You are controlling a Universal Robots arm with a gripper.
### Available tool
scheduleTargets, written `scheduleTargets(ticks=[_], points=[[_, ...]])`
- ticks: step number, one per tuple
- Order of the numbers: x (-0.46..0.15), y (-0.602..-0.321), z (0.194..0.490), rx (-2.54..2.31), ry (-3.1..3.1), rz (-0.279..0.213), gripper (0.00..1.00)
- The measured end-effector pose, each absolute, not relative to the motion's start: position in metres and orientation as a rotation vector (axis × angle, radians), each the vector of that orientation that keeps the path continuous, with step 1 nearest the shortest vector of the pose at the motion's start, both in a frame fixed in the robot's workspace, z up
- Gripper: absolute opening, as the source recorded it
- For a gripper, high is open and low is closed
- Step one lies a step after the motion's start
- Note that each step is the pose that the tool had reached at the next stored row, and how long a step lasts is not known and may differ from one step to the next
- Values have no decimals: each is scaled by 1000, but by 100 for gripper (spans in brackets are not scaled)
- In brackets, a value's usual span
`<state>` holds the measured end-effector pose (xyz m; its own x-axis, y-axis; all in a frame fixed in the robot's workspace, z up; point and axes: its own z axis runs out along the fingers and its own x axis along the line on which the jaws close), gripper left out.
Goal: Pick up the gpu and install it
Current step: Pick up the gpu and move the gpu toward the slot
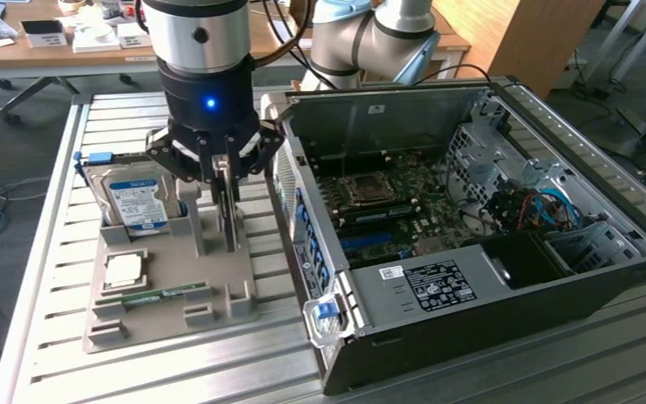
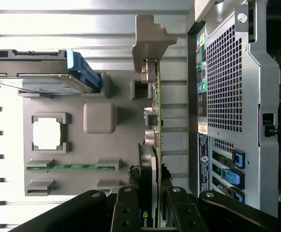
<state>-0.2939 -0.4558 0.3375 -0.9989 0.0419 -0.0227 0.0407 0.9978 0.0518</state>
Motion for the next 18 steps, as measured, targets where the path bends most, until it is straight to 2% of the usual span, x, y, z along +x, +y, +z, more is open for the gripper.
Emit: scheduleTargets(ticks=[18], points=[[-294, -456, 369, 64, 3116, 81, 27]])
